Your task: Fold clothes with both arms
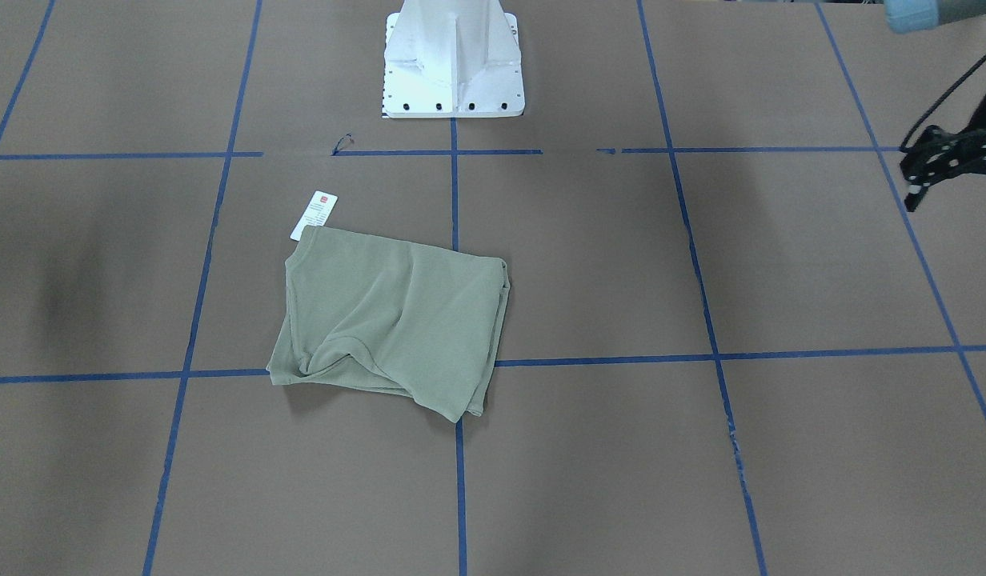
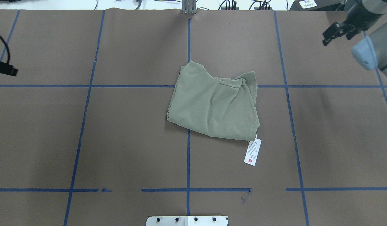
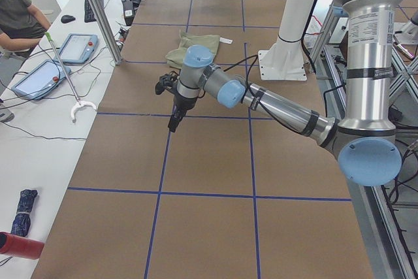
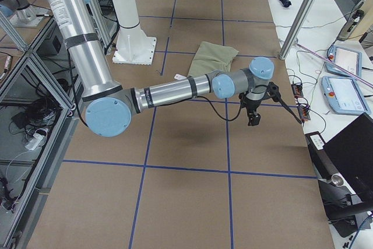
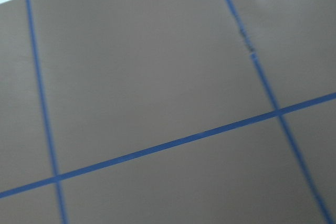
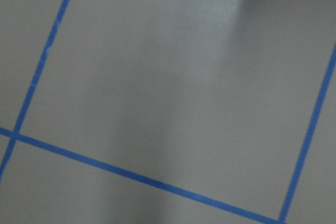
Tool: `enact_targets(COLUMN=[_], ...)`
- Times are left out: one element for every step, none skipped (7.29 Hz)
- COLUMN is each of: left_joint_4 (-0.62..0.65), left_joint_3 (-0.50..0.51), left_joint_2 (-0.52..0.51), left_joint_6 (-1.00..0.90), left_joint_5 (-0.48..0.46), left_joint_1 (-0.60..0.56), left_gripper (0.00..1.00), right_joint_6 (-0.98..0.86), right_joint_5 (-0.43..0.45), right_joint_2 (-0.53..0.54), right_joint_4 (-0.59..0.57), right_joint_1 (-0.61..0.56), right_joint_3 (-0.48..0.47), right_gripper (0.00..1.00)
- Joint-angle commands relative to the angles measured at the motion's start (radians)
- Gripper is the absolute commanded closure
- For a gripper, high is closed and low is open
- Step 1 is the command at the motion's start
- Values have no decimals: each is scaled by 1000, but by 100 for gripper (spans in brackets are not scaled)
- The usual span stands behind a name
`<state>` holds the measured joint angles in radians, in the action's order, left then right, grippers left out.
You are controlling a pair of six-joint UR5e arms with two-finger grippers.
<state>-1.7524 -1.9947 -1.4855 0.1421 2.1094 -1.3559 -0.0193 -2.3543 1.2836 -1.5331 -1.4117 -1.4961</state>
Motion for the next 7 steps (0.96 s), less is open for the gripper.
enact_targets(left_joint_4=[-10,-7,-51,-123,-122,-102,-19], left_joint_3=[144,168,210,261,293,297,297], left_joint_2=[33,18,25,28,31,31,28], left_joint_6=[-250,-230,-225,-225,-228,-228,-222], left_joint_5=[77,122,124,121,119,119,121], left_joint_1=[-168,-172,-181,-183,-187,-196,-195], left_gripper=[0,0,0,0,0,0,0], right_joint_6=[-193,-185,-180,-179,-157,-90,-3], right_joint_5=[-49,-36,-24,28,36,32,15], right_joint_2=[98,136,146,170,183,207,215], right_joint_4=[-63,-53,-53,-53,-62,-64,-58], right_joint_1=[-117,-121,-122,-121,-121,-121,-121], right_joint_3=[-13,-45,-49,-52,-67,-76,-78], right_gripper=[0,0,0,0,0,0,0])
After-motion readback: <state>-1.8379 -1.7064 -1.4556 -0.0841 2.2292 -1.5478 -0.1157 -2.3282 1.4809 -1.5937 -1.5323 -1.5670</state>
